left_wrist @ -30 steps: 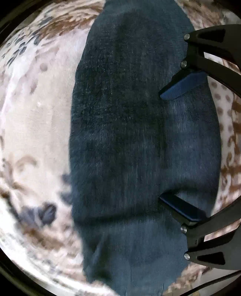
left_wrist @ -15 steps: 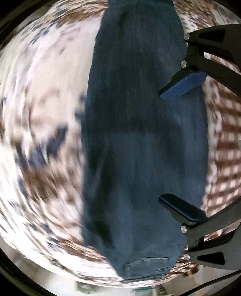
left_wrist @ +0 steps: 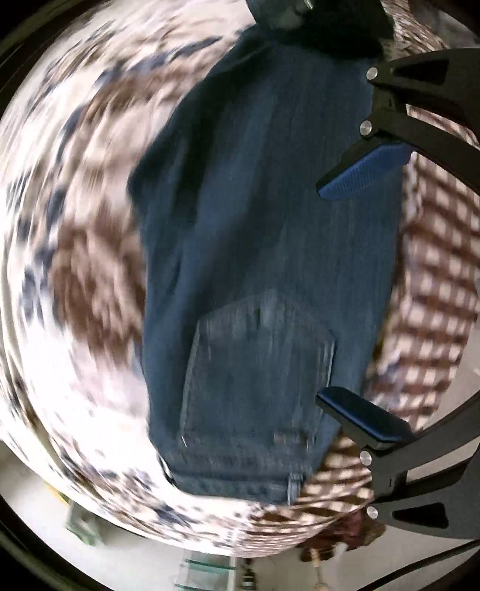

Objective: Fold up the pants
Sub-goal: 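Carry the hem over toward the left tool while the left tool grips the folded jeans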

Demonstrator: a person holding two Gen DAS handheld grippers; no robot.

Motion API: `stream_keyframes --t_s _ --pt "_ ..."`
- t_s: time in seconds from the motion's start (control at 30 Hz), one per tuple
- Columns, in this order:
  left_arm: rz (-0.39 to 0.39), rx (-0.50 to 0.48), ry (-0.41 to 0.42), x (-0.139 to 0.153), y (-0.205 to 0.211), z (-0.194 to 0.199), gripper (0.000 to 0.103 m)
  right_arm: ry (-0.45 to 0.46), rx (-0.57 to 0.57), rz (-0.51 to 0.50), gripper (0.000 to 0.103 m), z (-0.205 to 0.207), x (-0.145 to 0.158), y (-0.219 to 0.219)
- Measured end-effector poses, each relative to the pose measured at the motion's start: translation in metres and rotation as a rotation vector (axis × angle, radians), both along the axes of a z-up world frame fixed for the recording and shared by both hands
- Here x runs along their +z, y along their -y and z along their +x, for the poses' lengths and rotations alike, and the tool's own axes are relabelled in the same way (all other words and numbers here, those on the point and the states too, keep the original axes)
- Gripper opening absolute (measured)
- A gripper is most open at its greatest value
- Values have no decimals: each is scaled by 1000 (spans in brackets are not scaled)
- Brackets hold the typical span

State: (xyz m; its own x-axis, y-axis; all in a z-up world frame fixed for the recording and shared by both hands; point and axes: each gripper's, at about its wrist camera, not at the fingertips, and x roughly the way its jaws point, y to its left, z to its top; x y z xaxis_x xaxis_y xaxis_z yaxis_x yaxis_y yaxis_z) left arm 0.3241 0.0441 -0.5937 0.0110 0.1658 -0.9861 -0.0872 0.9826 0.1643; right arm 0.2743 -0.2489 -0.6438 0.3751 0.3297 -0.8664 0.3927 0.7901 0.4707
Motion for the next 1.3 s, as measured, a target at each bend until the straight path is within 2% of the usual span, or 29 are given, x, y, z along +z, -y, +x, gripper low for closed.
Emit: stream_keyframes --t_s 0.07,0.13,0.17,0.2,0.23,0.27,0.3,0.4,0.5,0.67,0.77,0.83,0.9,1.0,1.03,1.13,1.2,1.23,1.3 --pt "-2 43 6 2 -21 4 103 -35 115 -59 10 6 -13 -50" --pt "-9 73 10 3 -34 6 103 -65 158 -120 17 7 -23 -73" --pt "-15 86 12 4 -41 5 103 -74 170 -152 24 9 -25 -82" --pt "-23 99 15 6 -46 3 103 -90 175 -140 41 11 -25 -86" --pt "-34 114 19 8 -50 2 103 -95 176 -97 51 13 -24 -86" --pt "-54 135 28 11 -53 2 103 -94 182 -13 69 17 -20 -85" --pt "-68 149 35 14 -48 0 103 -86 191 58 72 20 -13 -85" --pt "-118 179 46 19 -49 3 103 -27 167 141 72 17 15 -75" --pt "-201 184 41 20 -34 5 103 -31 97 119 72 3 34 -42" --pt "-357 88 -46 -8 21 10 103 -147 -12 39 72 -22 20 24" --pt "-394 44 -90 -27 60 10 103 -202 -55 -2 72 -36 6 57" --pt "-374 12 -114 -43 81 12 83 -222 -76 -22 72 -41 -6 73" --pt "-308 -75 -79 -48 103 11 24 -229 -91 -38 72 -48 -9 86" --pt "-212 -205 18 -39 123 5 13 -221 -100 -61 72 -51 -9 94" --pt "-218 -207 31 -36 121 6 13 -218 -102 -64 72 -51 -9 95" --pt "-225 -152 34 -35 105 13 10 -223 -100 -57 72 -50 -7 97" --pt "-173 -139 69 -30 93 16 10 -233 -89 -65 72 -48 -7 95" --pt "-184 -120 75 -26 87 17 10 -246 -76 -67 72 -46 -9 93" --pt "-292 1 72 -15 66 18 16 -246 -71 -53 72 -45 -10 90"
